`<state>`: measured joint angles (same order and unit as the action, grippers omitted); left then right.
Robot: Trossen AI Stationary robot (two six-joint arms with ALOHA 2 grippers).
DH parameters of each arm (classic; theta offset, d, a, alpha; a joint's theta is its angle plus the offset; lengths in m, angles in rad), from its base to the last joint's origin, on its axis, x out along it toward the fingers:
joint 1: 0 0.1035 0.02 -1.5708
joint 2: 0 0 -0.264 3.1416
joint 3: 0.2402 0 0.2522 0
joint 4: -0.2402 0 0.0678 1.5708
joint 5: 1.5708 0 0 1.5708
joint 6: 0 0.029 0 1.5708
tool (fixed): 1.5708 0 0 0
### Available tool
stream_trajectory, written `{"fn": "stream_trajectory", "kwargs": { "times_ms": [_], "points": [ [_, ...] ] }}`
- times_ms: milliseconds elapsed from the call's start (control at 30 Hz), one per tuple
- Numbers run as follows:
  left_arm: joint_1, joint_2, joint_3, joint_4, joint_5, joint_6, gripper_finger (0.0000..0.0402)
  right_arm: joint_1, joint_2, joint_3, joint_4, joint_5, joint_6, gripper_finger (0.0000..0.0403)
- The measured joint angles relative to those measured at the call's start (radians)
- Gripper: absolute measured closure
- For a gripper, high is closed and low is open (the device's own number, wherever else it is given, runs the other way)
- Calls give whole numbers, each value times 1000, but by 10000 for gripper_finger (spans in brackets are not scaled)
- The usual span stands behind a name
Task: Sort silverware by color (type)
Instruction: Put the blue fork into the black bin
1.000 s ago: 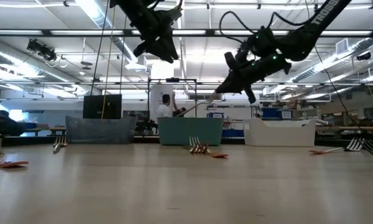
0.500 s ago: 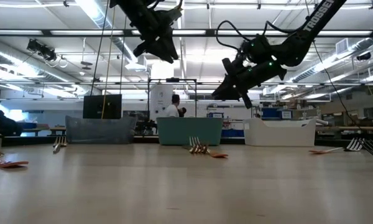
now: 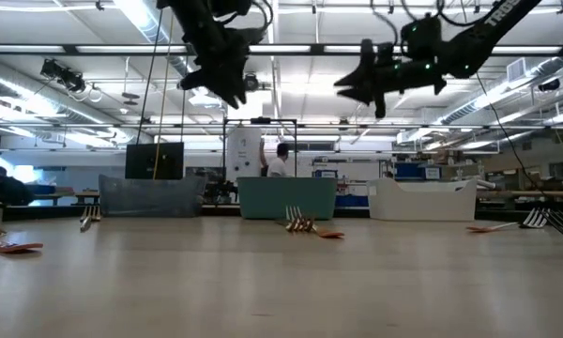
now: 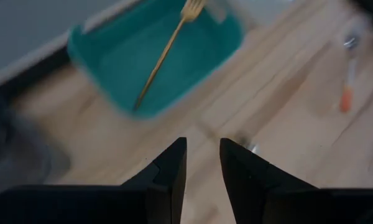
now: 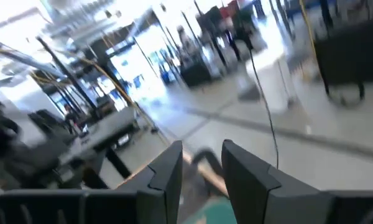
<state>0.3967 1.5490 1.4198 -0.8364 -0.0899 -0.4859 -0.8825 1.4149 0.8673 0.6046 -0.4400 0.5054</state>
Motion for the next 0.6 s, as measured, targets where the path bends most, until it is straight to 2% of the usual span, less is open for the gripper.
{"fn": "stream_trajectory", "kwargs": {
  "times_ms": [167,433,600],
  "points": [
    [-43,0,-73,-139,-95,-174,297,-17,-78,0,9,0,-106,285],
    [-107,0,-289,-154,-106,-663,297,-18,-109,0,7,1,-116,285],
    [-154,0,-382,-150,-104,-758,297,-18,-109,0,-15,1,-116,285]
  ]
}}
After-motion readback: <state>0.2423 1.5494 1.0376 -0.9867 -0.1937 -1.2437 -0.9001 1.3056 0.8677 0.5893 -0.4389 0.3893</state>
